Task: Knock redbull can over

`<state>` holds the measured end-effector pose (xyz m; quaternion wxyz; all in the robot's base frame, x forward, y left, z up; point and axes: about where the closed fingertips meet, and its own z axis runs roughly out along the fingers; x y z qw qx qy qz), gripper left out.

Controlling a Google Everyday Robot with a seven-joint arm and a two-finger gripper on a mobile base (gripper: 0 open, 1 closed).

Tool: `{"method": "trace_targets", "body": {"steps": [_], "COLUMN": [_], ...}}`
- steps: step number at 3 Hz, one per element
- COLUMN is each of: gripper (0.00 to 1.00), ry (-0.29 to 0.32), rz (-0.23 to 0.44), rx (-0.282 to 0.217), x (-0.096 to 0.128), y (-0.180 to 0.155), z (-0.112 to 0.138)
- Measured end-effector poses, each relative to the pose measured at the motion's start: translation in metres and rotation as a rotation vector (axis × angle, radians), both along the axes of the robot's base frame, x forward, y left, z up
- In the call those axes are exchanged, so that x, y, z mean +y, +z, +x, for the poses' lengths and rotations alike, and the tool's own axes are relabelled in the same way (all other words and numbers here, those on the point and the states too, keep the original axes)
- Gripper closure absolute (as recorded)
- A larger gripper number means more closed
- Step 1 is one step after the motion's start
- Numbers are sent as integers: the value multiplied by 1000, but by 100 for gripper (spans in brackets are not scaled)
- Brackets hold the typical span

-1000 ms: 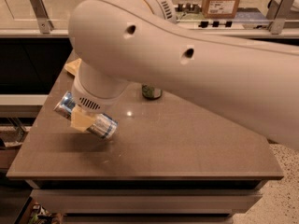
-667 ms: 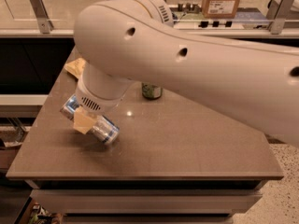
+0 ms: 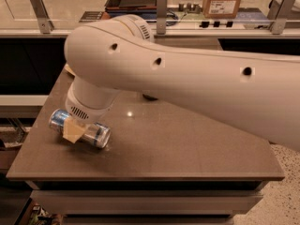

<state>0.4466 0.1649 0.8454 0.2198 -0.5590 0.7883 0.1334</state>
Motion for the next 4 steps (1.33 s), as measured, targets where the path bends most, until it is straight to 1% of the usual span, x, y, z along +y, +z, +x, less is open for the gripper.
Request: {"method": "trace_targets", "body": {"steps": [2,3,4], "gripper": [100,100,81], "ry": [83,87,88], "rz": [-17,-17,-18], "rx": [14,15,12], "x": [31,33,33], "y": [-18,-18,-16], "z": [-5,-6,-7]}}
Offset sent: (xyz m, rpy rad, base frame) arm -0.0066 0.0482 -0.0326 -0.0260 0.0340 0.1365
